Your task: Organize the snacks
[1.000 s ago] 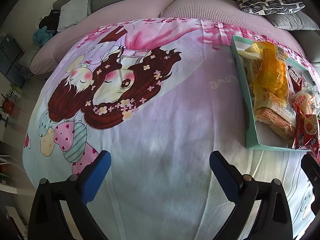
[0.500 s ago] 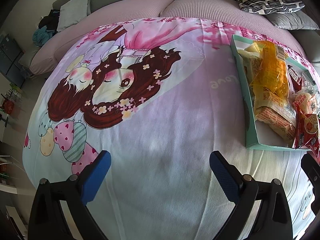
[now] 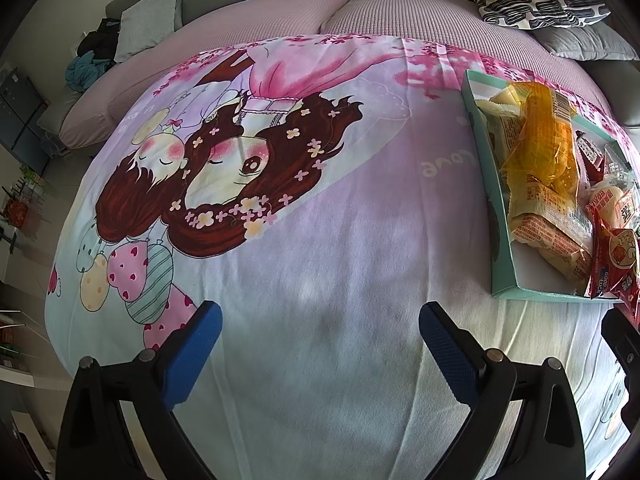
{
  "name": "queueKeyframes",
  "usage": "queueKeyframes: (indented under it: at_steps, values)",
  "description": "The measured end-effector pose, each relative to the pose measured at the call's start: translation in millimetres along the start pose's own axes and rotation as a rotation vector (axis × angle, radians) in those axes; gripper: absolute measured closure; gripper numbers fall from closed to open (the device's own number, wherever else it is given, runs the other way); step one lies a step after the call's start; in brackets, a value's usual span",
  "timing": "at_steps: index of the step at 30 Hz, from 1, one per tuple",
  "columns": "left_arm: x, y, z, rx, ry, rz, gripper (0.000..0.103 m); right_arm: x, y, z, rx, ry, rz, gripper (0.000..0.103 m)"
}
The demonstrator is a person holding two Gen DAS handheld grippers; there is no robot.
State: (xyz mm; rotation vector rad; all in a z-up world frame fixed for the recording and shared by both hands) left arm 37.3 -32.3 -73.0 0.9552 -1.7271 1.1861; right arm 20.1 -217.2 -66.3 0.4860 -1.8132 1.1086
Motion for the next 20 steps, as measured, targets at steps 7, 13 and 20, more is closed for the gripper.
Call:
queueKeyframes:
  at_steps: [7, 13, 20]
  values:
    - [2.4, -0.3, 0.8, 0.000, 0.002, 0.011, 0.004, -0.3, 0.4, 0.0, 0.000, 0.000, 0.000, 0.000]
    - [4.0, -0.3, -0.8, 0.009, -0.001, 0.022, 0.004, -0.1, 0.0, 0.0, -0.001, 0.000, 0.000, 0.000]
    - [4.6, -1.3, 0.2, 0.007, 0.005, 0.021, 0.004, -0.1, 0.1, 0.1, 0.000, 0.001, -0.001, 0.000]
Point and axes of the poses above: each gripper's, at about its wrist camera, not at the fingertips, and x roughly against the way its jaws point, z to its right, y to its underside, the point moved 6 cm from there along -x, roughly the way its jaws point, and after that the axes turned 15 degrees about -x, right-handed, at the moved point
